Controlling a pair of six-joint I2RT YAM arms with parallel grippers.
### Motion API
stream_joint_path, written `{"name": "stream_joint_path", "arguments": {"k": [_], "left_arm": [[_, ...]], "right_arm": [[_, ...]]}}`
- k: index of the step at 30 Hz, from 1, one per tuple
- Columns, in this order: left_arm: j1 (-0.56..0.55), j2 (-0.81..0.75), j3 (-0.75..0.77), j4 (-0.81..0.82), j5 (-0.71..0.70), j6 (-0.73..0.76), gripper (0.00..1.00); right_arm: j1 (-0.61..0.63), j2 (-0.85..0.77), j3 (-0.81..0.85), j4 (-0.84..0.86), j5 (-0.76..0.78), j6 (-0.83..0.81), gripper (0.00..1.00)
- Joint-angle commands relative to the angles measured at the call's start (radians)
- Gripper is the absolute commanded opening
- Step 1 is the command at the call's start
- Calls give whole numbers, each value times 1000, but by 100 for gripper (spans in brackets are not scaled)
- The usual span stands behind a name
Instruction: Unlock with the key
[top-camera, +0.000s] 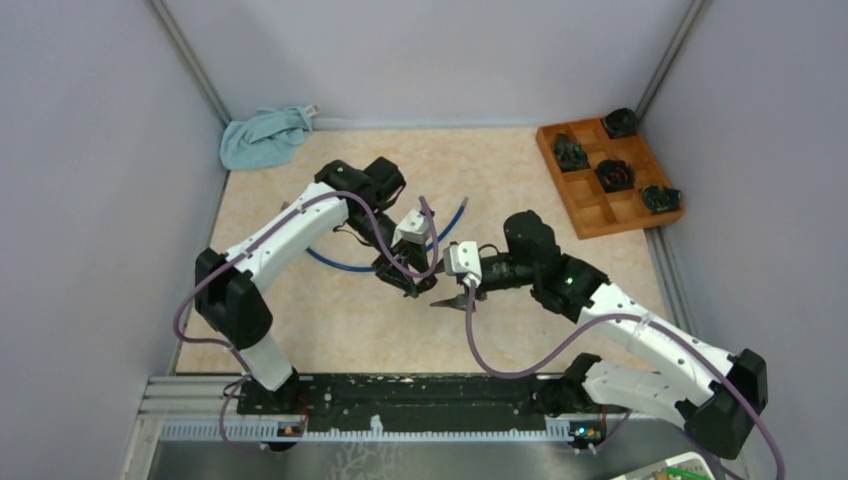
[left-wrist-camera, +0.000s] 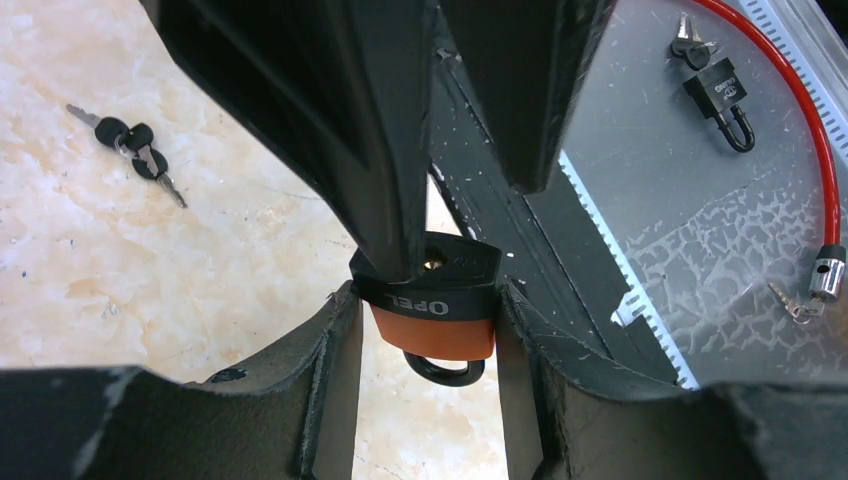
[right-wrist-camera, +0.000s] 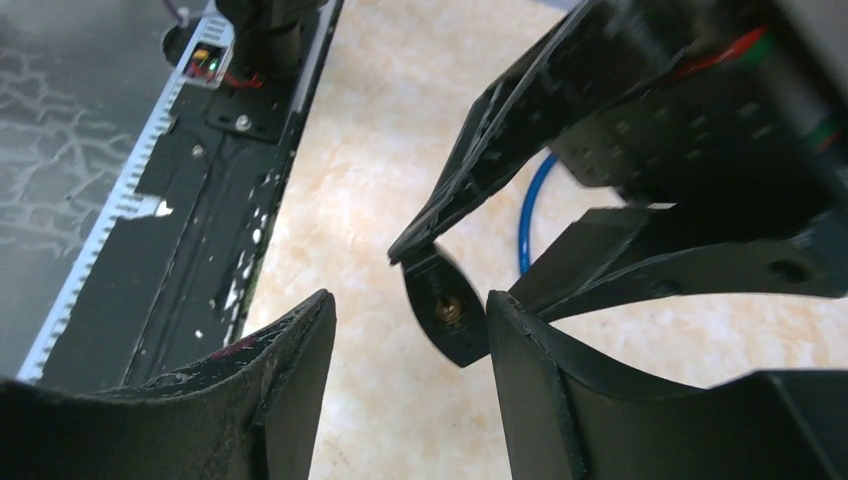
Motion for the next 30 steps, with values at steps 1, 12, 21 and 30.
{"name": "stream_joint_path", "arguments": {"k": [1, 12, 21, 30], "left_arm": [[-11, -50, 5, -23, 78, 9, 1], [-45, -45, -8, -24, 58, 8, 1], [-55, -38, 19, -24, 62, -1, 1], [-62, -49, 29, -24, 55, -10, 1]], "right_arm": [[23, 9, 51, -97, -36, -98, 57], [33, 35, 21, 63, 81, -102, 55], [67, 62, -12, 82, 103, -116, 51], [87, 89, -36, 103, 236, -123, 6]]}}
